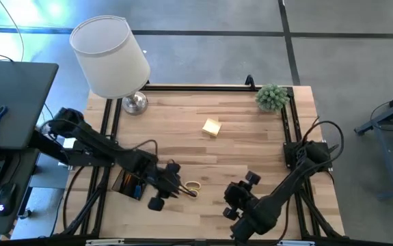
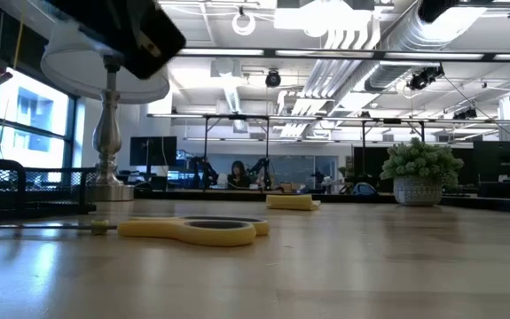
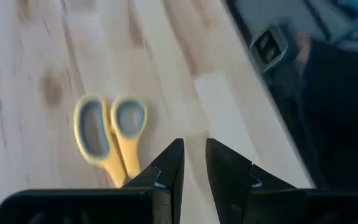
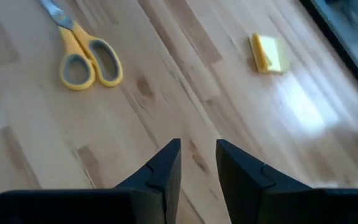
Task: Pick and place office supplies into organizer
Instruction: Put the yellow scissors into the black desk organizer
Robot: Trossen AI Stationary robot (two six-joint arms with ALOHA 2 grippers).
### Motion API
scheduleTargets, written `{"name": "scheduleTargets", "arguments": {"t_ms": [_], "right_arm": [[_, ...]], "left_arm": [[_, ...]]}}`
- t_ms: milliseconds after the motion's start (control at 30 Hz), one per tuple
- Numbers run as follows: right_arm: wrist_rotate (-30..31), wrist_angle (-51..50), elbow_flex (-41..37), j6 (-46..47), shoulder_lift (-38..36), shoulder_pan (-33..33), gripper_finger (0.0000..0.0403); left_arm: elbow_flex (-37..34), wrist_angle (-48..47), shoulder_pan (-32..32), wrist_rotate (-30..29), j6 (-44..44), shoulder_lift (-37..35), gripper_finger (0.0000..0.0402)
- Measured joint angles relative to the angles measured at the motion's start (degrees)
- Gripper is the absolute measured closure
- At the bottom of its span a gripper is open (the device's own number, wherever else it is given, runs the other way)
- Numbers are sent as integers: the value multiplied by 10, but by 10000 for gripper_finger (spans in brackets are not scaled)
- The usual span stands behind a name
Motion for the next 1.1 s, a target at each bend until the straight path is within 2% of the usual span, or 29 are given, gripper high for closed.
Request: {"name": "scheduleTargets", "arguments": {"t_ms": [133, 300, 400, 567, 700, 833, 1100], "right_arm": [[-5, 33, -48, 36, -1, 3, 308], [3, 93, -88, 38, -1, 3, 308], [3, 101, -101, 34, 0, 3, 308], [8, 98, -109, 33, 0, 3, 308], [24, 99, -109, 32, -1, 4, 308], [27, 99, -109, 28, -1, 6, 308], [31, 107, -109, 8, -1, 2, 308]], "left_arm": [[0, 35, 7, -22, 3, 40, 346], [-1, 68, 25, -61, 5, 70, 337], [1, 99, 34, -64, 12, 92, 301], [7, 90, 42, -84, 13, 116, 224], [9, 82, 46, -152, 14, 125, 193], [10, 73, 54, -157, 5, 127, 197], [8, 38, 52, -140, -8, 146, 243]]}}
